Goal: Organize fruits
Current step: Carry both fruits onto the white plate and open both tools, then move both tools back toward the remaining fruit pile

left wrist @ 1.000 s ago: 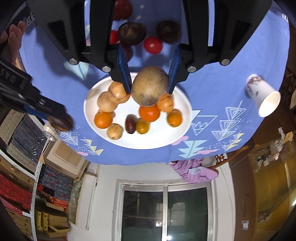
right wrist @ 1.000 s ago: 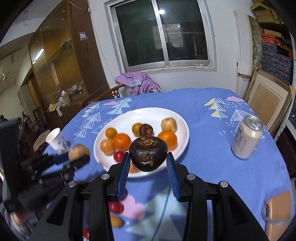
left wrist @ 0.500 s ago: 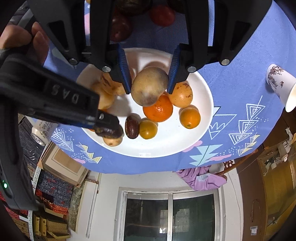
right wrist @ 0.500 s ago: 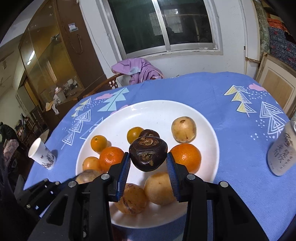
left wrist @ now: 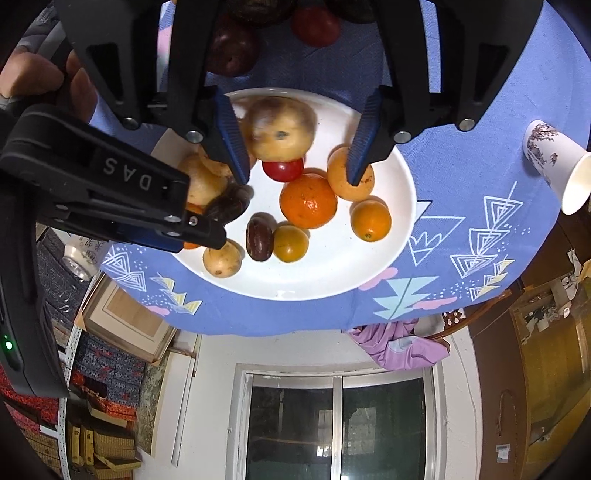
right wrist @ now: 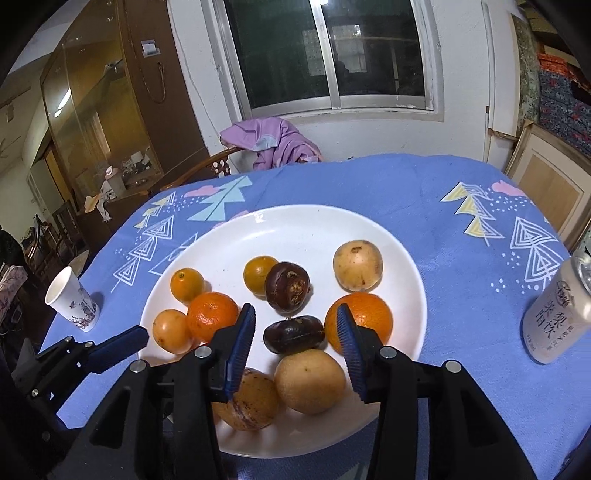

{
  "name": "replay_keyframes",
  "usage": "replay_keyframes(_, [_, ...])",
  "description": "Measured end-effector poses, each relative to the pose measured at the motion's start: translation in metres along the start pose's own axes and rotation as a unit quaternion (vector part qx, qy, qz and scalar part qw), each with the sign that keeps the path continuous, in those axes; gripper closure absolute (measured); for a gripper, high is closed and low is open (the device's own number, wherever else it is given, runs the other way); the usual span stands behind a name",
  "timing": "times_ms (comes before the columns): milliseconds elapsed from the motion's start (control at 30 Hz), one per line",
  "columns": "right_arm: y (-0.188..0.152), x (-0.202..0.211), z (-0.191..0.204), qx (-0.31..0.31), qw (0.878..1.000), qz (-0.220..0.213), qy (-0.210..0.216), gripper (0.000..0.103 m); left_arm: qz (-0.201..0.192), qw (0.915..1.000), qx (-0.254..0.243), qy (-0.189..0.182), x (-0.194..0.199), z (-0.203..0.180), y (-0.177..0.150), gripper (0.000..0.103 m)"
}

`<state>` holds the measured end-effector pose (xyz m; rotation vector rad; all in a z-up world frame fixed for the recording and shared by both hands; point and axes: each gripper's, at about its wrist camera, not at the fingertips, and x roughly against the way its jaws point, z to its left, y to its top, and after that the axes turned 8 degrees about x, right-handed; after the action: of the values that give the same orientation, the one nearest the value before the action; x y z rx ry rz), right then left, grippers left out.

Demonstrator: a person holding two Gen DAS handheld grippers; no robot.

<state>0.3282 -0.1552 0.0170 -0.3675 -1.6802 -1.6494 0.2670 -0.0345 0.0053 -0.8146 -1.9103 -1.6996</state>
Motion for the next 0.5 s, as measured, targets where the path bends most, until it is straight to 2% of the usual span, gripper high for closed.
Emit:
replay_keyframes(67, [0.001,0.012,-0.001,-0.008,1.0,-0.01,0.002,0.048,-0.01,0.9999,0.003,0.002,0.013,0.001,0.0,0.038])
replay_keyframes(167, [0.002,0.033,0.001,-0.017,1.0,-0.022,0.011,0.043,-0.034,0.9993,0.0,0.015,0.037,-0.002,-0.003,0.022])
replay_keyframes(233, [0.001,0.047,0.006,-0.009,1.0,-0.024,0.012,0.041,-0.052,0.9985,-0.006,0.019,0.055,-0.005,-0.008,0.016])
replay_keyframes(367, [-0.013,0.081,0.017,0.003,0.999,-0.041,0.002,0.031,-0.076,0.9966,-0.009,0.028,0.09,-0.007,-0.031,0.008])
replay_keyframes(500, [-0.043,0.106,0.021,-0.001,0.999,-0.043,0.008,0.026,-0.08,0.9954,-0.005,0.051,0.11,-0.005,-0.059,0.008])
